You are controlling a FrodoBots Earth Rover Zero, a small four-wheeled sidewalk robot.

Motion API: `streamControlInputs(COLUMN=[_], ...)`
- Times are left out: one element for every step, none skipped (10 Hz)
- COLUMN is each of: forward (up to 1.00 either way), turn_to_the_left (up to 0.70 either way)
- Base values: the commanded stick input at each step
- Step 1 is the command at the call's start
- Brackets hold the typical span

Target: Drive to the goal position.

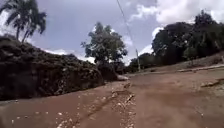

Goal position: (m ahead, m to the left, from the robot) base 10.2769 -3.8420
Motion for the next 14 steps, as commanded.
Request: streamControlInputs(forward=[0.70,0.70,0.70,0.70,0.70,0.70,0.70,0.70,0.70,0.70,0.70,0.70,0.70,0.49], turn_to_the_left=[-0.27,-0.27,-0.27,-0.27,-0.27,-0.27,-0.27,-0.27,-0.27,-0.27,-0.27,-0.27,-0.27,-0.19])
